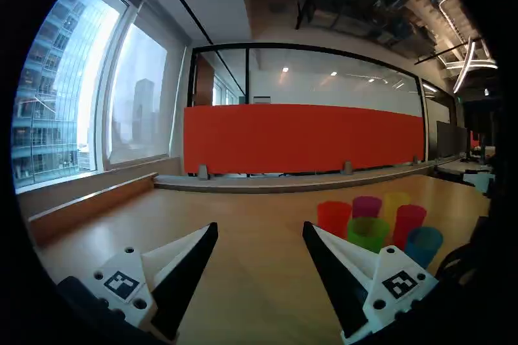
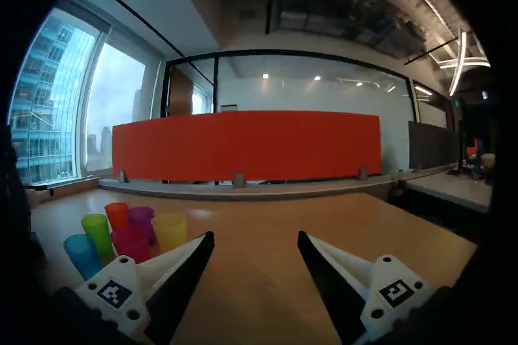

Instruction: Pour water

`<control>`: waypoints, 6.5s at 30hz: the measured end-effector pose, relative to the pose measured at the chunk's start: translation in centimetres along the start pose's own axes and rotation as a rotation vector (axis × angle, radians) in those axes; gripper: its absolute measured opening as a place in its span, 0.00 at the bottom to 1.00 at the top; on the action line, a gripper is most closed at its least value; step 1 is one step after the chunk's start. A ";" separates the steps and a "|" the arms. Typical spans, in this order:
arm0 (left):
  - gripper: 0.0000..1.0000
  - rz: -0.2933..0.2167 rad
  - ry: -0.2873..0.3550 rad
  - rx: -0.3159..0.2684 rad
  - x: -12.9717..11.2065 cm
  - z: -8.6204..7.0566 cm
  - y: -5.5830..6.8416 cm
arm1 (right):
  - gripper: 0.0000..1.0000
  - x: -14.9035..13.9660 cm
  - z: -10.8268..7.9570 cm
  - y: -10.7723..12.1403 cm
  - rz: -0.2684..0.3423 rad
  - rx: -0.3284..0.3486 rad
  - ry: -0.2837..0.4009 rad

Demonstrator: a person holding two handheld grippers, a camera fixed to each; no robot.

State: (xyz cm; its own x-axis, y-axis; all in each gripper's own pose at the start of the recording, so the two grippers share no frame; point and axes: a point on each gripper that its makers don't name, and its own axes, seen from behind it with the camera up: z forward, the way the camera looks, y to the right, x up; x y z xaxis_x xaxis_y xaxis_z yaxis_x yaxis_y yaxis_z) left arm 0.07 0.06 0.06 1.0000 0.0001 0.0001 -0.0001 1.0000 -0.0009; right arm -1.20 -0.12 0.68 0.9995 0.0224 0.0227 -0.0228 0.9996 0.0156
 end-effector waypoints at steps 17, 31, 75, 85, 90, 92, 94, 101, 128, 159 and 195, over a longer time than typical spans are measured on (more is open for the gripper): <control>0.97 -0.034 -0.038 -0.086 7.9 2.8 1.8 | 1.00 8.3 1.1 -1.9 -0.035 0.097 -0.024; 0.97 0.023 -0.049 -0.152 15.8 3.7 2.1 | 1.00 16.1 1.4 -4.5 -0.040 0.180 -0.042; 0.98 0.050 -0.079 -0.621 18.8 2.3 9.8 | 1.00 18.6 -3.1 -16.3 -0.079 0.748 -0.082; 0.97 0.093 -0.131 -0.669 16.3 2.4 10.3 | 1.00 15.8 -4.7 -17.7 -0.178 0.828 -0.142; 0.97 0.100 -0.156 -0.690 14.9 2.7 10.7 | 1.00 14.1 -5.6 -18.3 -0.224 0.864 -0.177; 0.97 0.104 -0.164 -0.696 14.4 2.9 10.9 | 1.00 13.5 -5.7 -18.5 -0.235 0.873 -0.190; 0.97 0.109 -0.173 -0.703 13.8 3.0 11.0 | 1.00 12.9 -5.8 -18.7 -0.241 0.882 -0.202; 0.97 0.137 -0.204 -0.728 11.6 3.0 11.5 | 1.00 11.1 -6.0 -19.2 -0.248 0.907 -0.239; 0.98 0.222 -0.361 -0.801 1.5 2.9 12.7 | 1.00 2.5 -6.3 -21.6 -0.354 0.964 -0.358; 0.98 0.298 -0.557 -0.892 -6.7 3.8 15.4 | 1.00 -4.9 -5.4 -22.6 -0.403 1.007 -0.462; 0.98 0.284 -0.584 -0.912 -8.3 7.0 19.2 | 1.00 -5.9 -4.2 -22.3 -0.407 1.004 -0.474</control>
State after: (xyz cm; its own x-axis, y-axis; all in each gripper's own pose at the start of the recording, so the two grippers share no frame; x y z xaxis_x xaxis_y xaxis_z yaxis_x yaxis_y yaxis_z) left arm -8.23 19.26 7.09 0.8101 0.4686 0.3523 0.0112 0.5884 -0.8085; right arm -6.45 -22.43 -4.00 0.8338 -0.5145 0.1999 0.0767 0.4666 0.8811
